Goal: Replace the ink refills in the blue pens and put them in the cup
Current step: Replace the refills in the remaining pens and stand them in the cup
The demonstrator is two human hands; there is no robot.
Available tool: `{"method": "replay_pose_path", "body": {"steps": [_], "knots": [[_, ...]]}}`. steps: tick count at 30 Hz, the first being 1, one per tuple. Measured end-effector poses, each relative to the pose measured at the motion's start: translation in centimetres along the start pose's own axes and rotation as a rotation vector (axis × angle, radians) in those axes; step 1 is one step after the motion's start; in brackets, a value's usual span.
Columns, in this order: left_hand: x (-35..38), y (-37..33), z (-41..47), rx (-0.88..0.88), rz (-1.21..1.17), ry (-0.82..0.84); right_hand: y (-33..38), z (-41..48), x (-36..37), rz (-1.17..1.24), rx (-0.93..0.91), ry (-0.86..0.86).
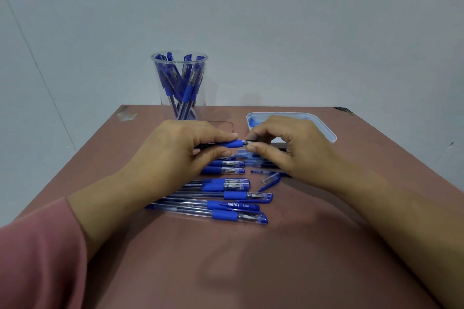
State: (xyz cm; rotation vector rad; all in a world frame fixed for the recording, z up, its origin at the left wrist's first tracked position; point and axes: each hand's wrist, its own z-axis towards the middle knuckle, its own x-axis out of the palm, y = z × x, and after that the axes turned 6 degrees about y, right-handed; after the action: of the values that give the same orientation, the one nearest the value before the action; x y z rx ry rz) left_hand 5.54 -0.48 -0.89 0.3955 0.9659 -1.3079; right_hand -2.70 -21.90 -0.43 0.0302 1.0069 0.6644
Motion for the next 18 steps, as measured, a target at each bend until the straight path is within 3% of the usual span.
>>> {"method": "replay_pose_path", "body": {"steps": [4,11,15,18], "knots": [[-0.2,0.5,-0.1,-0.054,0.006,0.026,-0.5,-0.5,-1.7,-0.020,0.105,0.136],[-0.2,0.6,-0.1,-0.104,0.008,0.046,-0.3,-1.5,-3.0,-0.119,0.211,0.529],[-0.4,0.5,-0.1,-0.107,-0.019,0.051,0.0,-1.4,-2.8,-0.107,0.223,0.566],[-0.5,0.4,-0.1,-0.108,-0.016,0.058,0.0,-1.4,-3.2,-0.048,0.276,0.470]]}}
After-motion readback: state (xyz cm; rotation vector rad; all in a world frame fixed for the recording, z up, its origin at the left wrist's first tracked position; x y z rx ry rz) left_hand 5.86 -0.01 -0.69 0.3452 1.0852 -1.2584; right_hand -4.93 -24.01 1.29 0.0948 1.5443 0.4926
